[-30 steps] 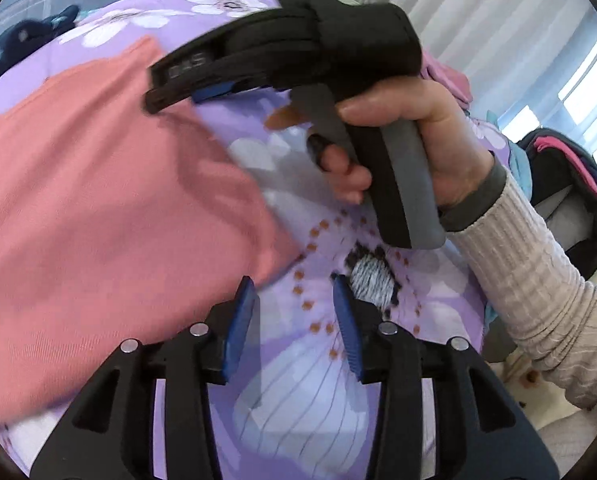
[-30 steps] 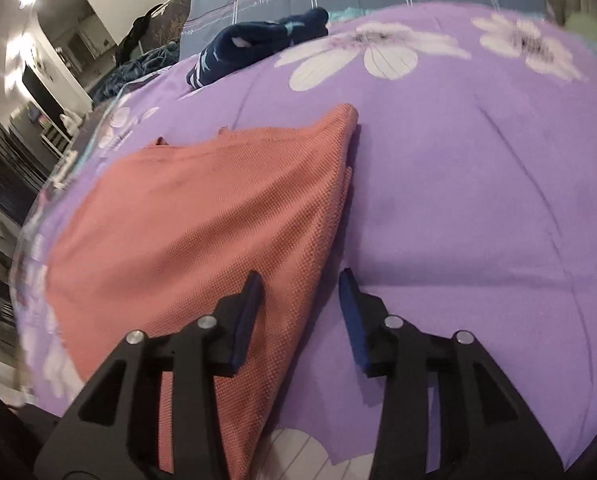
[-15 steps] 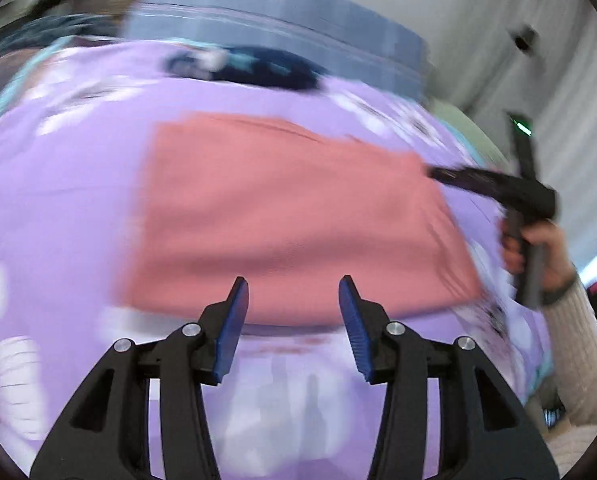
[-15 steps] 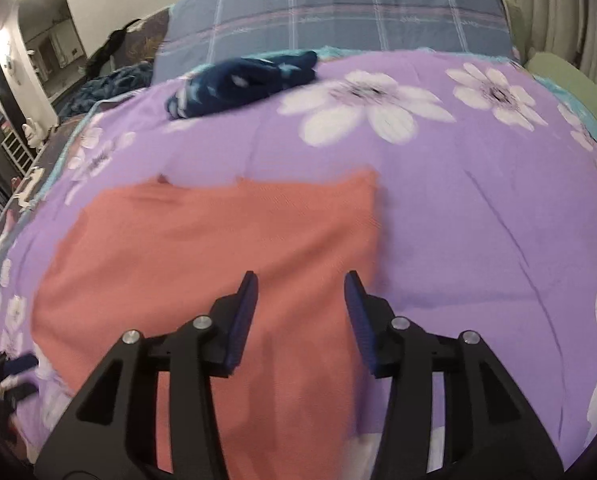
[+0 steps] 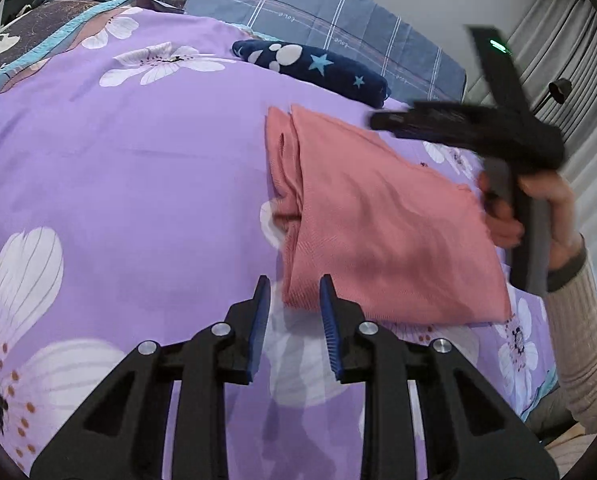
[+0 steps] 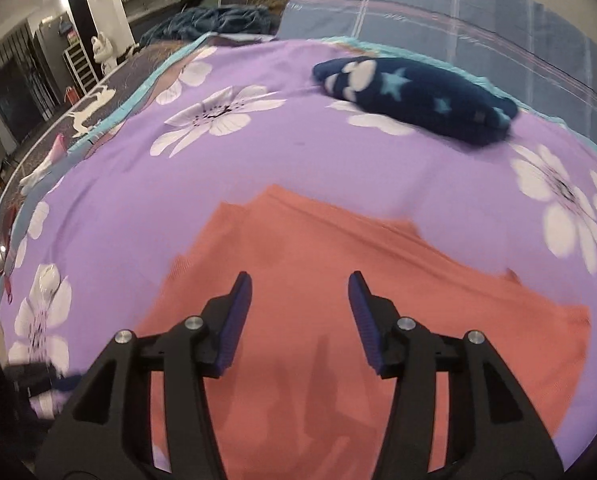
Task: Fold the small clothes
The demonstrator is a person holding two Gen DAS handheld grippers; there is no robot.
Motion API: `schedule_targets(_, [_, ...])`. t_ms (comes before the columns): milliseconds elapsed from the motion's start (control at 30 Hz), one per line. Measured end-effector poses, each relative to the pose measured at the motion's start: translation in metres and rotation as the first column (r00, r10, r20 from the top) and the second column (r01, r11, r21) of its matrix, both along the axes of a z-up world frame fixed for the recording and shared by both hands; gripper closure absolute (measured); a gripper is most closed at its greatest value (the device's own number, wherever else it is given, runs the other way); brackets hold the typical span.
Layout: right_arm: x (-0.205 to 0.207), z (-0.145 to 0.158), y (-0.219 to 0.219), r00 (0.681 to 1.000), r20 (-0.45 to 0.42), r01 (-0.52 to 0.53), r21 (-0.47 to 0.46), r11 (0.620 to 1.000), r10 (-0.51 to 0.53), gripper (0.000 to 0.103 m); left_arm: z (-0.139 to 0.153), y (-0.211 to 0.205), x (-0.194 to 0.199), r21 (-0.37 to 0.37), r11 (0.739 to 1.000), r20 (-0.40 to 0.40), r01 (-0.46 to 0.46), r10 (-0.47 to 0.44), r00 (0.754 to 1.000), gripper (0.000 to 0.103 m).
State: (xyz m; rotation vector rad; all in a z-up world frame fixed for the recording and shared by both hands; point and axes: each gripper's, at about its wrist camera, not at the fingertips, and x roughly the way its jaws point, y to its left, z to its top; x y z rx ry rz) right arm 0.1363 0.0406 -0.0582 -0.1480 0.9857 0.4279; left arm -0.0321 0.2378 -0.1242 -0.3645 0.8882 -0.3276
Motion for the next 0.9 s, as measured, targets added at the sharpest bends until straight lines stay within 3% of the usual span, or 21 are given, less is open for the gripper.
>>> schedule_targets(67, [0.02,-0.004,0.025,1.0,-0.01,0.002,-0.026,1.0,-0.003,0.053,0.0,0.002,0.006,-0.019,1.0,0.006,0.002,-0.002,1.0,0.076])
schedule_targets(167, [0.046,-0.013,0.045,0.999,-0.043,0.026,-0.04,0.999,-0.028,0.061,-0.001,-0.001,0.014,-0.029,0.999,0.008,0.02,-0.02,1.0,0.076])
schedule_targets(333, [0.068,-0.03,0.068,0.995,-0.087,0.045,-0.065,0.997,-0.05,0.061,-0.008,-0.011,0.03,-0.006,0.997,-0.007,0.071,-0.071,0.997,0.065])
schedule_targets(467, [0.077,-0.047,0.079,0.989,-0.125,0.061,-0.126,0.99,-0.077,0.059,-0.014,-0.012,0.037,-0.03,0.996,-0.007,0.08,-0.081,0.997,0.065])
schedule_targets(500, [0.079,-0.05,0.08,0.988,-0.126,0.066,-0.138,0.988,-0.084,0.059,-0.014,-0.011,0.038,-0.036,0.996,-0.003,0.083,-0.083,0.997,0.067])
schedule_targets(533, [0.081,-0.052,0.082,0.989,-0.125,0.067,-0.144,0.987,-0.086,0.06,-0.014,-0.011,0.038,-0.039,0.996,0.007,0.084,-0.084,0.996,0.081])
schedule_targets(567, [0.082,-0.053,0.083,0.99,-0.116,0.068,-0.152,0.986,-0.086,0.073,-0.013,-0.011,0.037,-0.04,0.996,0.017,0.082,-0.082,0.997,0.095])
schedule_targets(600, [0.083,-0.053,0.084,0.992,-0.101,0.065,-0.159,0.985,-0.082,0.096,-0.013,-0.009,0.037,-0.043,0.996,0.025,0.08,-0.079,0.997,0.097])
schedule_targets(633, [0.083,-0.053,0.085,0.993,-0.091,0.057,-0.156,0.986,-0.072,0.1,-0.012,-0.008,0.036,-0.053,0.995,0.037,0.08,-0.078,0.996,0.098])
schedule_targets(767, [0.08,-0.042,0.081,0.995,-0.06,0.071,-0.108,0.992,-0.077,0.101,-0.008,-0.008,0.029,-0.062,0.994,0.071,0.095,-0.09,0.993,0.099])
schedule_targets(900, [0.074,-0.021,0.079,0.998,-0.027,0.054,-0.027,0.998,-0.055,0.101,-0.003,0.0,0.022,-0.132,0.986,0.079,0.097,-0.087,0.993,0.1])
